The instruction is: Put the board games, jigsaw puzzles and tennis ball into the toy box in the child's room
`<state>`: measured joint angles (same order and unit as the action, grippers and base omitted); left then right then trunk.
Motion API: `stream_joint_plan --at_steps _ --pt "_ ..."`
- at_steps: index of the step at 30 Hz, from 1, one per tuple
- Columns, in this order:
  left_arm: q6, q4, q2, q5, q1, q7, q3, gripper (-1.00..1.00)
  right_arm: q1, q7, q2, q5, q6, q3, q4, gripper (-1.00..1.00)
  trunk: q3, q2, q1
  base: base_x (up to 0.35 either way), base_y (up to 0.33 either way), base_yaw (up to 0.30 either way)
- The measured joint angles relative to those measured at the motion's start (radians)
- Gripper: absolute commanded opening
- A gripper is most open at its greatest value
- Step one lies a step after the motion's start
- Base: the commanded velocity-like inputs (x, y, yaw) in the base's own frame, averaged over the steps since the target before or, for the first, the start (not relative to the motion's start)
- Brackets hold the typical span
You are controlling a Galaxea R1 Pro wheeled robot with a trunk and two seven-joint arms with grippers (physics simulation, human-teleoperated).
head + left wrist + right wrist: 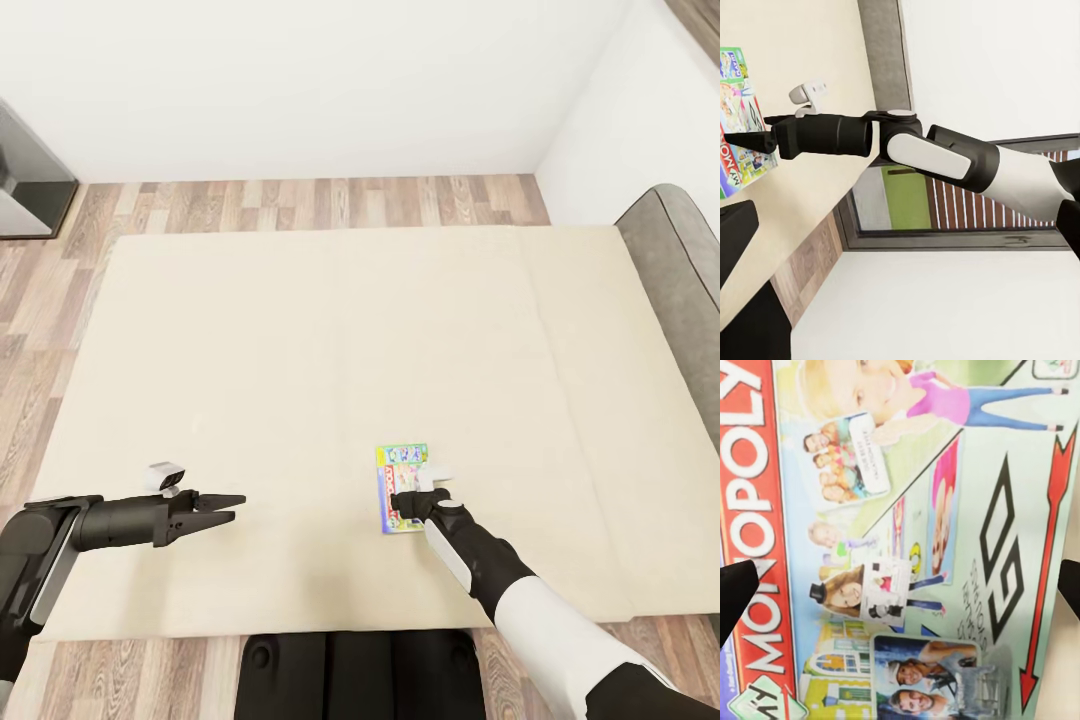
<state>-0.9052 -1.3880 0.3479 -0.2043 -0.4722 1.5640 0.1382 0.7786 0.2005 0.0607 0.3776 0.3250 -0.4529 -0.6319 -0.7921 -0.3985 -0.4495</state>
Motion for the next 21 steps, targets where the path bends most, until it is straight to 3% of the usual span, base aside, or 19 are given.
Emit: stream_joint_plan --at_steps 21 --pt "0.0 0.0 0.0 0.0 0.0 0.0 0.0 1.0 0.0 0.0 0.0 0.0 0.0 0.0 0.0 1.0 0.0 0.0 0.0 -0.013 0.0 0.0"
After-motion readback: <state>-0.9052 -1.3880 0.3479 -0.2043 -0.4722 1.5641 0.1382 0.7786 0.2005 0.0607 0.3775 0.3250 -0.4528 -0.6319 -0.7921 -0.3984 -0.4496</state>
